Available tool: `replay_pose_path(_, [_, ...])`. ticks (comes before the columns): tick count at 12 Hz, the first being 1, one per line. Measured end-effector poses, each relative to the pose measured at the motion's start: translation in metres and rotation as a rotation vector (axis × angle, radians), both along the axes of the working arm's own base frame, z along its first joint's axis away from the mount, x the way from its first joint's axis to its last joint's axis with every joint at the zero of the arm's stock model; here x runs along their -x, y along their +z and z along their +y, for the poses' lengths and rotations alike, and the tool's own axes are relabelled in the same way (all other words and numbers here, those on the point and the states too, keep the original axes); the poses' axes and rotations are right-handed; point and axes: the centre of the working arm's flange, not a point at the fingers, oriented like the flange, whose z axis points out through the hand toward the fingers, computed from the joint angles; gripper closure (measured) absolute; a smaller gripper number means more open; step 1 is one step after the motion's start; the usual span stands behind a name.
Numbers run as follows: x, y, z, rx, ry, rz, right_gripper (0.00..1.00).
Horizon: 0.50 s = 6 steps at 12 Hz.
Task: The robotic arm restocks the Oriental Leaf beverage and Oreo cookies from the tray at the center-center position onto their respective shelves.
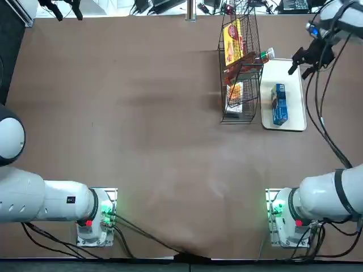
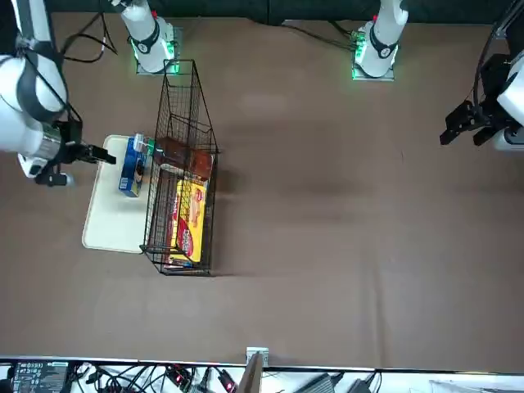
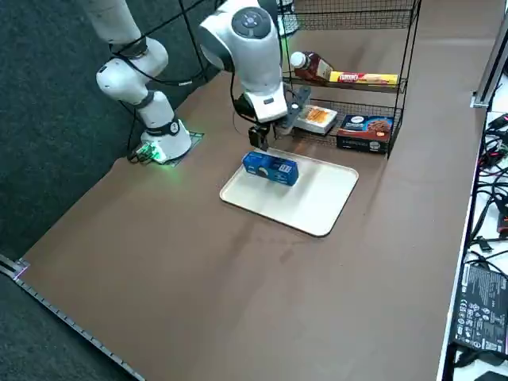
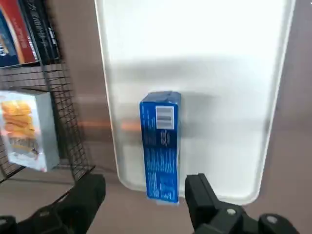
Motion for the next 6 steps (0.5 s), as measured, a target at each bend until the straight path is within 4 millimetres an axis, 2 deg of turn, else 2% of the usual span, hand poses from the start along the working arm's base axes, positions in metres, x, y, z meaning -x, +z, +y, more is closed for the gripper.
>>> replay_pose_path(6, [-0.014, -0.047, 0.020, 0.033, 0.025, -0.022, 0.00])
